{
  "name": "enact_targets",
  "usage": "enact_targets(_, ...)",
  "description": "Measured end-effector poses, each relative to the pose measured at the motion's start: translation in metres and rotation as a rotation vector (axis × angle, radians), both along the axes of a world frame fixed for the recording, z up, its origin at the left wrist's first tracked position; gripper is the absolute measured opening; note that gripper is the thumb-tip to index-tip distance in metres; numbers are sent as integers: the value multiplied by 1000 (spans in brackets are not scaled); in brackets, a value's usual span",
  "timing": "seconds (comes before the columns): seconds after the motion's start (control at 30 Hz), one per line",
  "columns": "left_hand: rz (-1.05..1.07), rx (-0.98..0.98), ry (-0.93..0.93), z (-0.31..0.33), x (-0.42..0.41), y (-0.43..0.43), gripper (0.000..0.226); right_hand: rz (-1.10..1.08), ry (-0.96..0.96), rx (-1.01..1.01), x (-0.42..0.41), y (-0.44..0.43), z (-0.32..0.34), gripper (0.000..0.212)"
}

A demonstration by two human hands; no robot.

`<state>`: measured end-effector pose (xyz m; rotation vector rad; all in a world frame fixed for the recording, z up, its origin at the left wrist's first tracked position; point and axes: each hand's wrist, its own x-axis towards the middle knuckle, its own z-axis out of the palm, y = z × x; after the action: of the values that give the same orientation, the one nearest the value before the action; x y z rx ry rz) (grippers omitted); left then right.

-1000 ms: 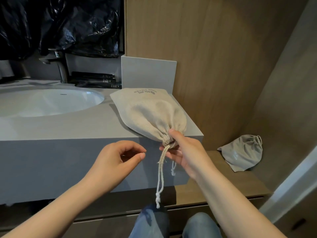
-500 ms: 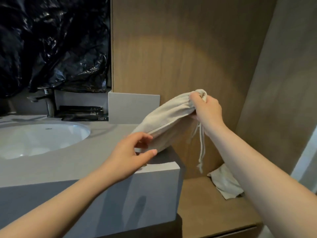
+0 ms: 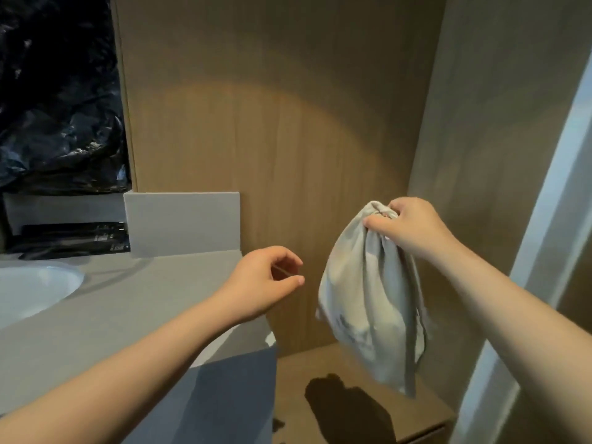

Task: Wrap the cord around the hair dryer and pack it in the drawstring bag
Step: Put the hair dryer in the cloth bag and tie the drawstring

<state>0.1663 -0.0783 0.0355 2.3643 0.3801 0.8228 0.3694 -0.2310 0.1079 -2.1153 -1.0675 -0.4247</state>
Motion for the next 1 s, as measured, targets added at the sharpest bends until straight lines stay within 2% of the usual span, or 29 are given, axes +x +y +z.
enact_targets(0.13,-50,51,118,-17,56,-1,17,-48,24,-169,54,-22,-57,43)
enact_targets(0.3,-78,77,318,-51,132,-4,29,-69,133,-309,106,-23,-133,34)
enact_targets(0.57,7,-41,596,-144,222,-19,28,-51,286,-409,174,9,-230,39)
enact_targets(0.77,136,-66,702,-205,260,9,34,-57,339,-397,224,47,-281,45)
enact_targets(0.9,211,-76,741,-237,277,29,32,-84,399,-377,260,74,-304,35)
enact_targets(1.0,234,-108,747,-256,293,39,31,-119,422,-341,287,91,-314,36)
